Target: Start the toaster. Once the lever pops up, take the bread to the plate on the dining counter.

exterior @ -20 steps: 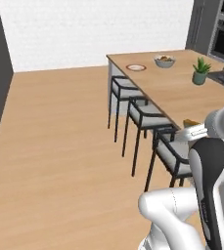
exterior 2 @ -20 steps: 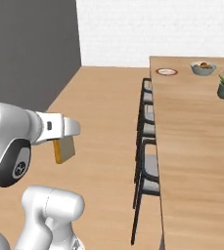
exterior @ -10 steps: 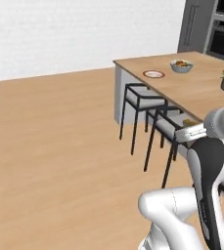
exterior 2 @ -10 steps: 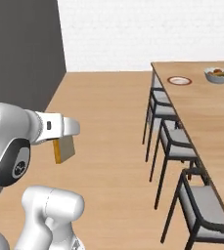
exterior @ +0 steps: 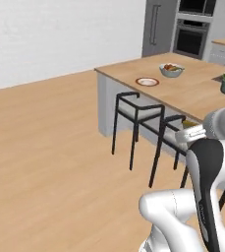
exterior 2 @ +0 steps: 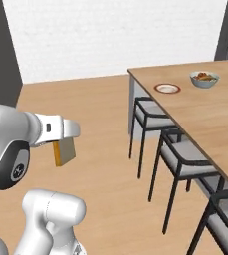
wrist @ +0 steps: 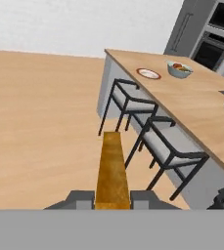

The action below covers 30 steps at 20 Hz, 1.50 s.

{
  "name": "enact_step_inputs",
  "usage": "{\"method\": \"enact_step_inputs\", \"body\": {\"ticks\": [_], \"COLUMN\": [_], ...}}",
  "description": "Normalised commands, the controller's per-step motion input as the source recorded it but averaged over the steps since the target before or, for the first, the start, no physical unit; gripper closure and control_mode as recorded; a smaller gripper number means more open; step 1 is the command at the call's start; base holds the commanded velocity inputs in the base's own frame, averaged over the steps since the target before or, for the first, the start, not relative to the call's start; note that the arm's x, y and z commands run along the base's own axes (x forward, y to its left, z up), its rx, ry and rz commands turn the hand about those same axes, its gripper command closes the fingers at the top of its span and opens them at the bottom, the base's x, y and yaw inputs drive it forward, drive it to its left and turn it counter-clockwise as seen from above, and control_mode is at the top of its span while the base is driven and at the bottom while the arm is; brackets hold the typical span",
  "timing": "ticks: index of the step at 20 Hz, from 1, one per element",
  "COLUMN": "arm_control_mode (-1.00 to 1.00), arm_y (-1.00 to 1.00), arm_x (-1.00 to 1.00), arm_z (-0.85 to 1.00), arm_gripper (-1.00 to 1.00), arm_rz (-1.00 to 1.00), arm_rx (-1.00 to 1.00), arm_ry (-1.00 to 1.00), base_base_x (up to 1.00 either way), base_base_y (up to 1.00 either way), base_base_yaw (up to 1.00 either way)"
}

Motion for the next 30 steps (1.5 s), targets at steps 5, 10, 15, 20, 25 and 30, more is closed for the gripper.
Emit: {"method": "enact_step_inputs", "body": {"ticks": [5, 10, 15, 20, 25, 30], "arm_control_mode": [1.00, 1.00, 1.00, 1.00, 1.00, 1.00], "arm_y": [0.00, 0.00, 0.00, 0.00, 0.00, 0.00], "arm_x": [0.00, 0.00, 0.00, 0.00, 0.00, 0.00], "arm_z": [0.00, 0.00, 0.00, 0.00, 0.00, 0.00], "arm_gripper": [1.00, 1.00, 1.00, 1.00, 1.00, 1.00], "arm_rz": [0.00, 0.00, 0.00, 0.00, 0.00, 0.00], "arm_rx": [0.00, 0.00, 0.00, 0.00, 0.00, 0.00], "arm_ry": [0.00, 0.00, 0.00, 0.00, 0.00, 0.00], "base_base_x": [1.00, 1.00, 1.00, 1.00, 1.00, 1.00], "base_base_y": [0.65, 0.65, 0.67, 0.59, 0.54, 0.47], "base_base_yaw": [-0.44, -0.41, -0.38, -0.40, -0.42, -0.43]}}
